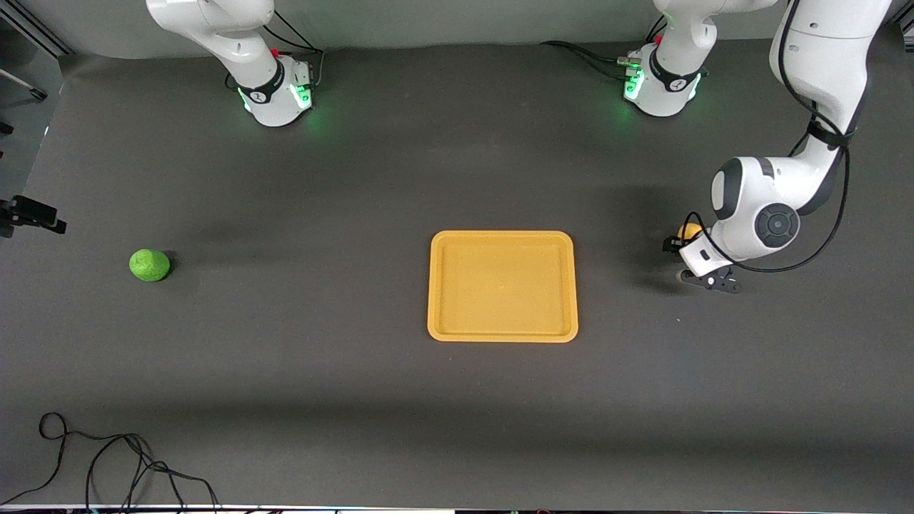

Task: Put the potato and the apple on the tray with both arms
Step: 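Carry the potato over the tray while the right gripper reaches the apple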

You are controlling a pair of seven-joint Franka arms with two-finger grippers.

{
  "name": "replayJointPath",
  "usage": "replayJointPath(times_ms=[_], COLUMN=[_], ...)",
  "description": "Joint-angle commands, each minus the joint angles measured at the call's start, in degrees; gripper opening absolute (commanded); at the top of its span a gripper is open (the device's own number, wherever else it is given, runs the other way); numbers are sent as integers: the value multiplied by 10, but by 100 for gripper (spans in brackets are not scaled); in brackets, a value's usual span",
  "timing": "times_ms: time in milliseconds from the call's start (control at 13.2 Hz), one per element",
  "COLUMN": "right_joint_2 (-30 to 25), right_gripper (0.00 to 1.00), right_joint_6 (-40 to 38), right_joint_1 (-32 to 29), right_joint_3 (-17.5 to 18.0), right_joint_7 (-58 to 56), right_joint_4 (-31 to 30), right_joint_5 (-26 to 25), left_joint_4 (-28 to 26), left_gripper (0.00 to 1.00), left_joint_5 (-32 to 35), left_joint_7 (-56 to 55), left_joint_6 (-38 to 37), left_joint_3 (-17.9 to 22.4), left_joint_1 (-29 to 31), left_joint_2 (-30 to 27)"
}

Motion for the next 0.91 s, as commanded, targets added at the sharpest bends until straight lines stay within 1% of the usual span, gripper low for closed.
replayJointPath(times_ms=[0,76,152,303,455,531,607,683,759,834], right_joint_2=[-35,-36,-36,-35,-21,-8,8,33,59,87], right_gripper=[100,100,100,100,100,100,100,100,100,100], right_joint_6=[39,51,68,138,214,246,261,265,279,300], right_joint_1=[9,10,10,10,9,8,8,8,6,6], right_joint_3=[-33,-39,-39,-40,-41,-41,-41,-41,-41,-41], right_joint_7=[-44,-46,-45,-46,-55,-62,-65,-87,-126,-163], right_joint_4=[-50,-63,-81,-139,-187,-200,-206,-206,-206,-206], right_joint_5=[8,8,8,9,10,12,30,61,100,145], left_joint_4=[62,101,140,236,329,367,396,409,404,396], left_gripper=[20,20,20,21,22,22,22,24,25,29], left_joint_5=[-5,-6,-6,-6,-6,-6,-6,-5,-5,-4], left_joint_7=[-42,-86,-142,-279,-385,-416,-432,-437,-437,-438], left_joint_6=[-121,-148,-152,-152,-144,-143,-142,-140,-123,-108], left_joint_3=[-3,-14,-22,-39,-42,-42,-42,-43,-42,-42], left_joint_1=[-15,-30,-49,-100,-160,-183,-199,-218,-228,-233], left_joint_2=[-37,-28,-5,56,129,158,183,200,206,209])
